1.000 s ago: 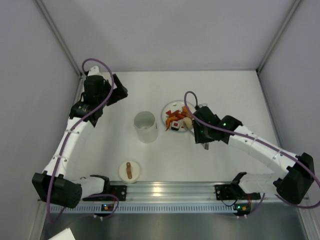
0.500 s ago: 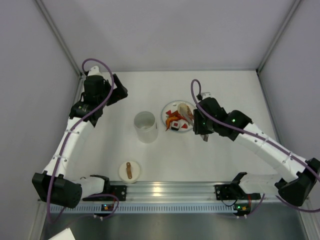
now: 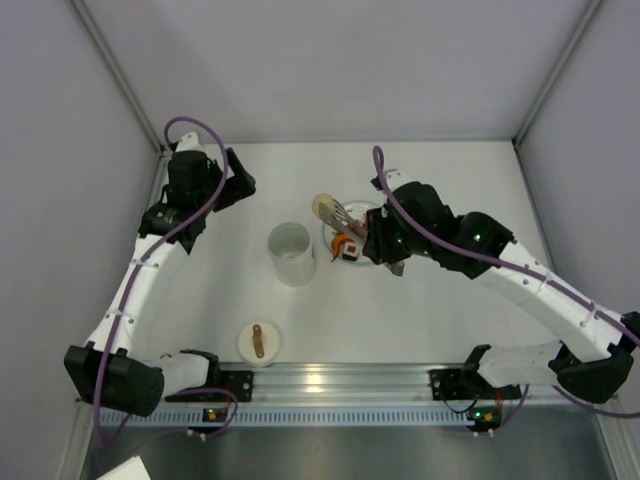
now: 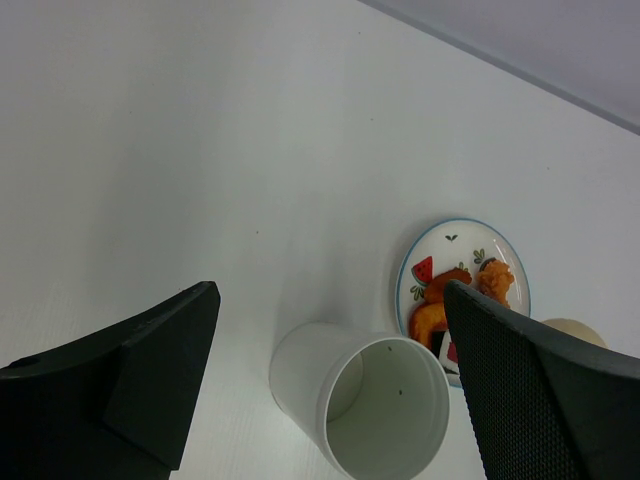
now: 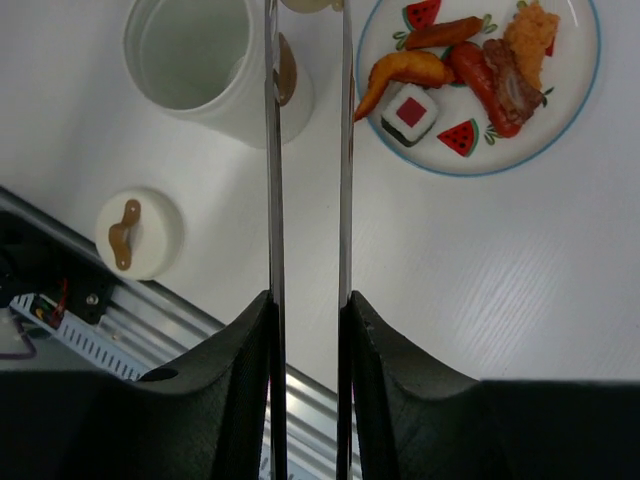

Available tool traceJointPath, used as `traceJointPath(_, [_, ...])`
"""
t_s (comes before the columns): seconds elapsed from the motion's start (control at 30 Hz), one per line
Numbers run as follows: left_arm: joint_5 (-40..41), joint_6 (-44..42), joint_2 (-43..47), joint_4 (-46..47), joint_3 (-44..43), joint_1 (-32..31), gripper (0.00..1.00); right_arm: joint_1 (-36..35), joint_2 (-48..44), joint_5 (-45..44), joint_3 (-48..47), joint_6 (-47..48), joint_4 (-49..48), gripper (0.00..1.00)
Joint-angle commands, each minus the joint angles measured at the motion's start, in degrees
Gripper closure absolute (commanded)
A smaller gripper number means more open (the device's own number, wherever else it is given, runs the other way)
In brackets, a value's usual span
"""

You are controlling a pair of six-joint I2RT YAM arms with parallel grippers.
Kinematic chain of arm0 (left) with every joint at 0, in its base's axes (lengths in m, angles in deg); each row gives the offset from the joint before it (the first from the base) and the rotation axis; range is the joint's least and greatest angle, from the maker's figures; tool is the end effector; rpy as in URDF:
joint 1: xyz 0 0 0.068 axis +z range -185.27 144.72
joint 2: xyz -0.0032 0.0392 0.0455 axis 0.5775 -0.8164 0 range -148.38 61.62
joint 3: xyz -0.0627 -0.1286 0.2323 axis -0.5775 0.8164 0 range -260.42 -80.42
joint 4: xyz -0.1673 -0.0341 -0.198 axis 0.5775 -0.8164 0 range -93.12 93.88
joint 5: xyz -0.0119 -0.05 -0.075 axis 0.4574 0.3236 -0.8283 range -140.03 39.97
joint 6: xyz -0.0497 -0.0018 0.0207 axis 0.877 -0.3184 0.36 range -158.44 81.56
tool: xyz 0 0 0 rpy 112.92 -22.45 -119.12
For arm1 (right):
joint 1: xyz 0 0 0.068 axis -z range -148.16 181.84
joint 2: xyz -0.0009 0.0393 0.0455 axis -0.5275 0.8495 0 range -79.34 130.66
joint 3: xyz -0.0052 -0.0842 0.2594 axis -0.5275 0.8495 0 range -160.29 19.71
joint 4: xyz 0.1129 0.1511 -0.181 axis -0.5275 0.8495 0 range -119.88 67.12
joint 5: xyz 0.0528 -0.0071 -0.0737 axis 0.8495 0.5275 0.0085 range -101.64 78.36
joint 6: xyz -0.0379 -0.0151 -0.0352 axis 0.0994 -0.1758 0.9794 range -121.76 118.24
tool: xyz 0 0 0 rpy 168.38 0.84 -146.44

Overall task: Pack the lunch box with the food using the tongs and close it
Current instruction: Place the fake food in the packing box.

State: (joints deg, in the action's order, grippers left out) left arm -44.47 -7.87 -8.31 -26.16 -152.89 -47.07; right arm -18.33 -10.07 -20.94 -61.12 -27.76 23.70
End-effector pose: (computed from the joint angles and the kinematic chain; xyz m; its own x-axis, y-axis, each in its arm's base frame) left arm 0.2636 -0.0517 0.3818 -0.4500 -0.4231 -0.7864 -0.1271 0.9020 -0.4126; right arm 0.1553 0.1772 0.3952 -0.6839 -0.1445 -0.7151 -0.4240 0.8764 0.2284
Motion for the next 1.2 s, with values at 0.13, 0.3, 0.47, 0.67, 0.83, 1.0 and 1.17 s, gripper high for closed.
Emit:
traceJointPath(0.13, [-0.4, 0.6, -0.3, 0.7, 0.4, -0.2, 0.01, -6.9, 2.9, 3.6, -6.3, 1.9, 0.4, 0.87])
traceJointPath(0.3, [-0.5, 0.7, -0.4, 0.7, 0.3, -0.2, 0.01, -10.0, 4.5, 3.5, -6.9, 2.4, 0.6, 0.80])
traceJointPath(0.47, [-0.6, 0.6, -0.4, 0.7, 0.4, -0.2, 0.01, -11.2, 5.9, 2.7, -7.6, 2.4, 1.3, 0.75])
traceJointPath(0.67, [-0.6, 0.7, -0.4, 0.6, 0.4, -0.2, 0.01, -11.4, 5.9, 1.8, -7.8, 2.3, 1.2, 0.59])
traceJointPath(0.83, [-0.6, 0.6, -0.4, 0.6, 0.4, -0.2, 0.01, -11.4, 5.5, 1.1, -7.9, 2.3, 1.2, 0.51])
traceJointPath(1.0, [-0.6, 0.7, -0.4, 0.6, 0.5, -0.2, 0.01, -11.4, 5.1, -1.3, -8.5, 2.2, 2.0, 0.47])
traceJointPath(1.17, [-0.5, 0.8, -0.4, 0.6, 0.5, -0.2, 0.01, -11.3, 2.4, -11.3, -9.3, 0.2, 6.1, 0.46])
